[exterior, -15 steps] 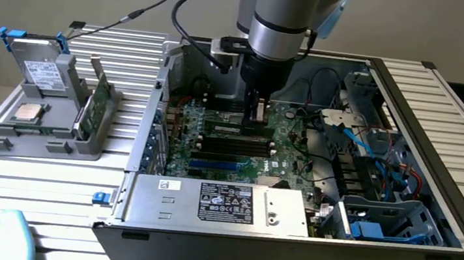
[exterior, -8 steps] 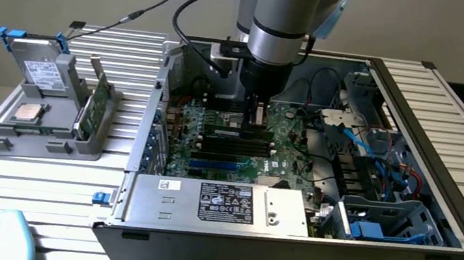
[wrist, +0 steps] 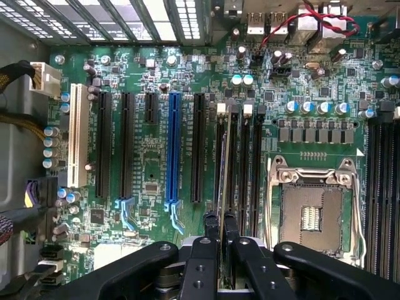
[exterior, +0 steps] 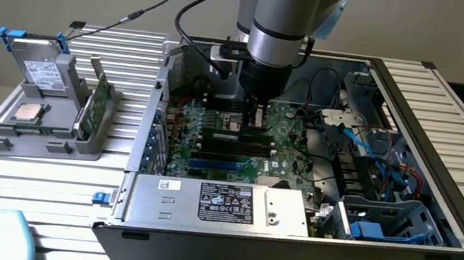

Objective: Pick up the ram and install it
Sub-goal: 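Insert the ram into the slot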

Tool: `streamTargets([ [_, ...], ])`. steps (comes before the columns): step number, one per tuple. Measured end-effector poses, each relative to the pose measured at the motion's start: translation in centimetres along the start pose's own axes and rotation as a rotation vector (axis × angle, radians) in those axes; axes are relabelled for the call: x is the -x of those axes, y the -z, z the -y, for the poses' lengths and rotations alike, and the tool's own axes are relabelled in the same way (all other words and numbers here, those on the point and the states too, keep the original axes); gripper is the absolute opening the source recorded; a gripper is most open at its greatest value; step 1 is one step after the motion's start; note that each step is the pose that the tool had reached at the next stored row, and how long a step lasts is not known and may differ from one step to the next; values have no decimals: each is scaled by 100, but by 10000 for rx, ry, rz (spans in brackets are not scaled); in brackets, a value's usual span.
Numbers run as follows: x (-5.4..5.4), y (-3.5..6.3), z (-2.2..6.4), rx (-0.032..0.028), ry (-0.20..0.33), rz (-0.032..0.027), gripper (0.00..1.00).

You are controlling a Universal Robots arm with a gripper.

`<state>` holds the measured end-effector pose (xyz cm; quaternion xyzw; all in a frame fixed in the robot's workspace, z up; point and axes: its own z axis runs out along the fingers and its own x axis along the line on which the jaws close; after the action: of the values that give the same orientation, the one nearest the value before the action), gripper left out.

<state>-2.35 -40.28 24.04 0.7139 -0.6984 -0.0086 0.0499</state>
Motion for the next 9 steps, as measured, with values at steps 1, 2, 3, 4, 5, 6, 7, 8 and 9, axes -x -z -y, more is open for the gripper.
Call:
streamTargets([
  [1, 0, 0, 0, 1, 0, 0, 14],
  [2, 0, 0, 0, 1, 1, 0, 14],
  [3, 0, -1, 0, 1, 6, 1, 14],
  [4, 2, -4, 1, -1, 16, 2, 14],
  [5, 5, -7, 2, -8, 66, -2, 14],
  [6, 6, -10, 2, -14, 164, -11, 14],
  [7, 7, -12, 2, -20, 274, -21, 14],
  [8, 7, -13, 2, -26, 387, -30, 14],
  [9, 7, -14, 2, -32, 493, -40, 14],
])
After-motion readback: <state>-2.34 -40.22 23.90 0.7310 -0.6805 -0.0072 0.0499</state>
